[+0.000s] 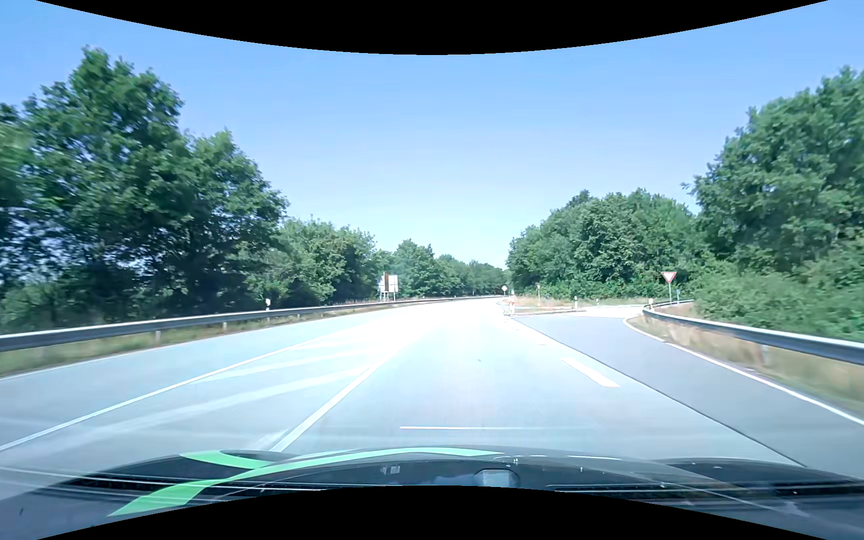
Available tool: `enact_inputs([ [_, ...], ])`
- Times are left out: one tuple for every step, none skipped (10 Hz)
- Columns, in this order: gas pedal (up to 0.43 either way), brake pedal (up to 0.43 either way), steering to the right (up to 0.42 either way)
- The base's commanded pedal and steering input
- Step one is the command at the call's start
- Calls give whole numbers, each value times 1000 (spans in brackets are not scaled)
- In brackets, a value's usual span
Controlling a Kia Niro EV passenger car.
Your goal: Follow the waypoints while adhering to traffic rules and regulations
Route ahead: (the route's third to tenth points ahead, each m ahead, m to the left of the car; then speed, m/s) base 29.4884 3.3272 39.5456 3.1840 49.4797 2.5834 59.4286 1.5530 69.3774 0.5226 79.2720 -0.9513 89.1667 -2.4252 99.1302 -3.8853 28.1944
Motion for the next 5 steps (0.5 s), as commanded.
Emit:
enact_inputs([
  [350, 0, 6],
  [358, 0, 6],
  [370, 0, 6],
  [398, 0, 6],
  [398, 0, 6],
])
